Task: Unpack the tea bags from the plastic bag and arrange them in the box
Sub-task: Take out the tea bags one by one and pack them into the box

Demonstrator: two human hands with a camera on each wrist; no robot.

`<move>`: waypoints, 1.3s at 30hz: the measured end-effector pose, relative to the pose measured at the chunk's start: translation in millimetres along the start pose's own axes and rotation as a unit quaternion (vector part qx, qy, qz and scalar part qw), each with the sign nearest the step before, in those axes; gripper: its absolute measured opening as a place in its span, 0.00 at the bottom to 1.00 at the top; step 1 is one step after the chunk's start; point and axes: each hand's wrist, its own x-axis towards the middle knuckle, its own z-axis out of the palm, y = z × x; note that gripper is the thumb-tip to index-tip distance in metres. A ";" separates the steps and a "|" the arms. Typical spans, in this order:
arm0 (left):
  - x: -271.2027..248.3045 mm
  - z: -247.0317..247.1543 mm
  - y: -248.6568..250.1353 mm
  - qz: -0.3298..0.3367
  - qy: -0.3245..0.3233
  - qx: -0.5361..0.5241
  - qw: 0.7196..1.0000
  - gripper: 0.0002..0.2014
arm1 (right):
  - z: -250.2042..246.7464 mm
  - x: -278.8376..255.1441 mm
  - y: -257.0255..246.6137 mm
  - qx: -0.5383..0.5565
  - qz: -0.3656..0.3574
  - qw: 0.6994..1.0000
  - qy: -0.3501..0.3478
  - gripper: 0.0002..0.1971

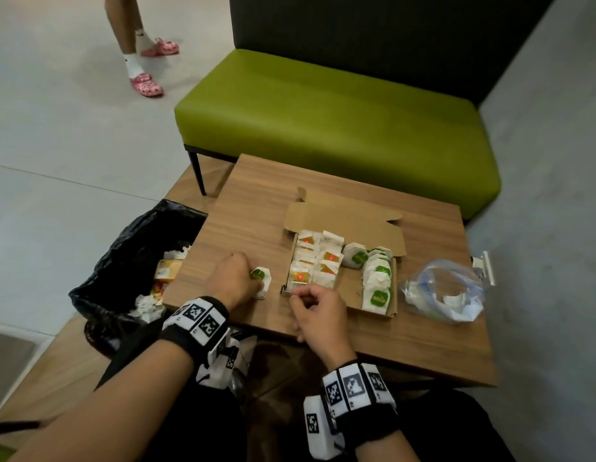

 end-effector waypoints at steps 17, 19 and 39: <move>-41.0 -32.0 73.4 0.317 -0.151 -0.117 0.929 0.09 | -70.8 5.3 -21.6 0.044 -0.067 0.997 -0.007 0.05; -37.8 -27.5 91.2 0.347 -0.128 -0.067 0.927 0.05 | -81.8 9.5 -15.0 0.024 -0.072 0.997 0.023 0.05; 10.4 41.6 151.6 0.243 -0.002 0.096 0.965 0.08 | -162.8 8.6 28.6 0.074 0.005 0.973 0.220 0.05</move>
